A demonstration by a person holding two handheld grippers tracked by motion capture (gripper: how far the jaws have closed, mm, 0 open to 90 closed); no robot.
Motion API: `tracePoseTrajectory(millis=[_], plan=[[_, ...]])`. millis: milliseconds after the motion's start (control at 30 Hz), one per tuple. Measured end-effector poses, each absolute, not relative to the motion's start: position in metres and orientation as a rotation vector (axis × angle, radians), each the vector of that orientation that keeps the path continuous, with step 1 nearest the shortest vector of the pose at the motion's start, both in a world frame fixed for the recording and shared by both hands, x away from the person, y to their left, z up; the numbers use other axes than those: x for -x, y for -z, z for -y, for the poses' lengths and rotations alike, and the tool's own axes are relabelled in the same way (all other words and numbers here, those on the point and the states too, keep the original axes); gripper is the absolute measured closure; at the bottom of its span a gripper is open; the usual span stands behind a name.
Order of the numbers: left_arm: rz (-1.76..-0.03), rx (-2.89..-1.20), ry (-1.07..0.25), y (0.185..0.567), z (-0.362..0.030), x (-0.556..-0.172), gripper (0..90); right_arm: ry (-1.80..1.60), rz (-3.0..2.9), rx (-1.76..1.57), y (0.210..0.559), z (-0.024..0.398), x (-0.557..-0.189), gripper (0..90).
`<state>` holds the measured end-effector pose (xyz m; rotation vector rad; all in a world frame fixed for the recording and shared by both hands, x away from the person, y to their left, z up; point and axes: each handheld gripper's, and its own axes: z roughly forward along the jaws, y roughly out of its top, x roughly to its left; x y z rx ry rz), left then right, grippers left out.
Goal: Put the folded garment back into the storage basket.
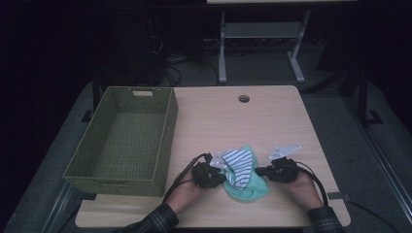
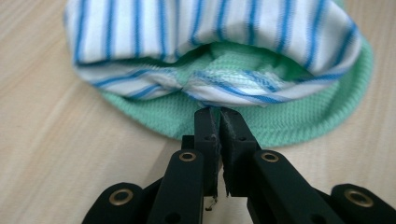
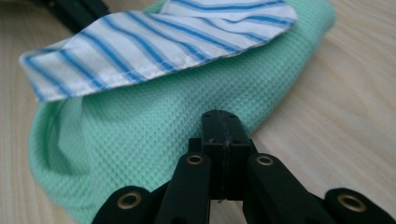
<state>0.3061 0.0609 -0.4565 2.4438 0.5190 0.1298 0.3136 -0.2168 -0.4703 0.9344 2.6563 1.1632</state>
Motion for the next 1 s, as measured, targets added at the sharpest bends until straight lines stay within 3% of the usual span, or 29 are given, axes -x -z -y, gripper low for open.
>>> tracePoseTrajectory(millis=[500,600,800,1000], plan=[[-0.564,-2.440,-0.135,0.457,-0.063,-0.328,85.2,-1.169,-2.675,-0.933,0.470,0.216,-0.301,89.6],[-0.562,-2.442,-0.141,0.456,-0.065,-0.328,83.3,-1.184,-2.645,-0.948,0.467,0.218,-0.300,81.9],[-0.515,-2.449,-0.121,0.453,-0.069,-0.324,71.0,-1.209,-2.546,-0.979,0.461,0.234,-0.299,70.8],[-0.451,-2.476,-0.114,0.445,-0.068,-0.319,56.3,-1.172,-2.446,-1.040,0.465,0.256,-0.292,49.6]])
